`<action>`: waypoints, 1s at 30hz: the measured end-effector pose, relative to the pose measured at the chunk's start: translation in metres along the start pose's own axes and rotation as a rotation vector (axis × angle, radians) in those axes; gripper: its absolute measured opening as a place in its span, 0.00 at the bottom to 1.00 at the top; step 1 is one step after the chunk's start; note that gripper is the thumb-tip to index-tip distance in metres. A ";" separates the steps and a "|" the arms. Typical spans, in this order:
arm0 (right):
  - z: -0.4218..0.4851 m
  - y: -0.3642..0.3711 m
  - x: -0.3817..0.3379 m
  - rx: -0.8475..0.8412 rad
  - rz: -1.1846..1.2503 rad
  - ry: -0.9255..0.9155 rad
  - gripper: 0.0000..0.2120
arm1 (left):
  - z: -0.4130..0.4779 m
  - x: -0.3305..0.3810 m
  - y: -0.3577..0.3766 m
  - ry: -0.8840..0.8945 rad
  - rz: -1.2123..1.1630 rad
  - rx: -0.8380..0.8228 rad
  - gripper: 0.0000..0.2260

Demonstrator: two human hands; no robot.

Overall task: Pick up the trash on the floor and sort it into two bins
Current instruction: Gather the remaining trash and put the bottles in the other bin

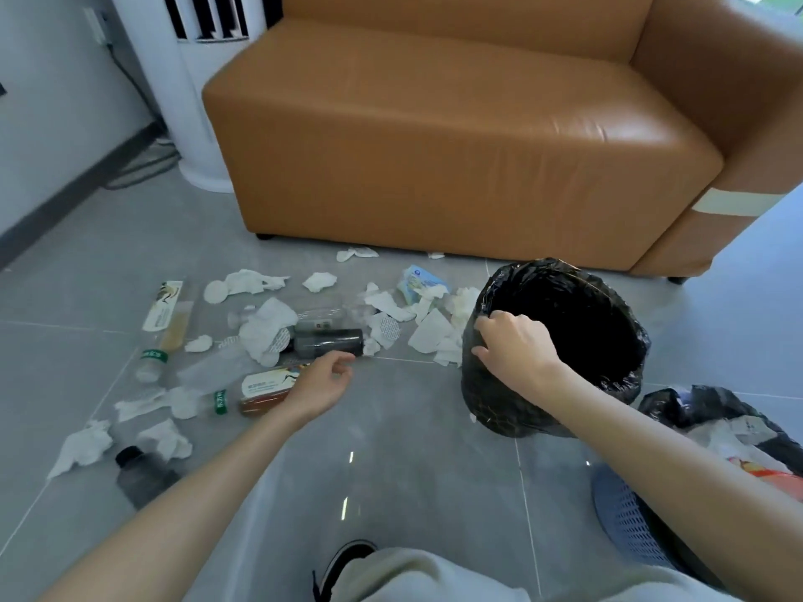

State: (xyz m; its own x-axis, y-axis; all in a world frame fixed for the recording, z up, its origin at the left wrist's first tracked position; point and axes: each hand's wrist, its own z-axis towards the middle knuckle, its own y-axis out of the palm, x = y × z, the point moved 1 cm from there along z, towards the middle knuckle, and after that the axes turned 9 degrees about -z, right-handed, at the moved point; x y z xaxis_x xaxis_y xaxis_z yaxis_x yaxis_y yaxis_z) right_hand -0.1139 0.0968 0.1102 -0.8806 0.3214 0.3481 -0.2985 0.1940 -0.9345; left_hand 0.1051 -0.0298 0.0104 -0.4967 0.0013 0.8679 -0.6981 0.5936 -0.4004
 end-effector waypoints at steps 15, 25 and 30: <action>0.074 -0.014 -0.142 -0.230 0.119 -0.310 0.17 | 0.019 -0.142 -0.078 -0.252 0.532 0.129 0.37; 0.083 0.036 -0.149 -0.188 0.212 -0.339 0.18 | 0.059 -0.165 -0.065 -0.272 0.841 0.142 0.43; 0.081 0.048 -0.137 -0.213 0.252 -0.304 0.17 | 0.046 -0.169 -0.052 -0.284 0.811 0.170 0.35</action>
State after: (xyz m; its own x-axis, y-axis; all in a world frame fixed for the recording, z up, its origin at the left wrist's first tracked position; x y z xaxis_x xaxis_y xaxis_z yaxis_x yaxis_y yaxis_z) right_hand -0.0376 -0.0125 0.0115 -0.9937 0.1027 0.0443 -0.0066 0.3412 -0.9400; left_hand 0.2012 -0.0979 -0.1294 -0.9673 0.1567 0.1993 -0.1300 0.3684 -0.9205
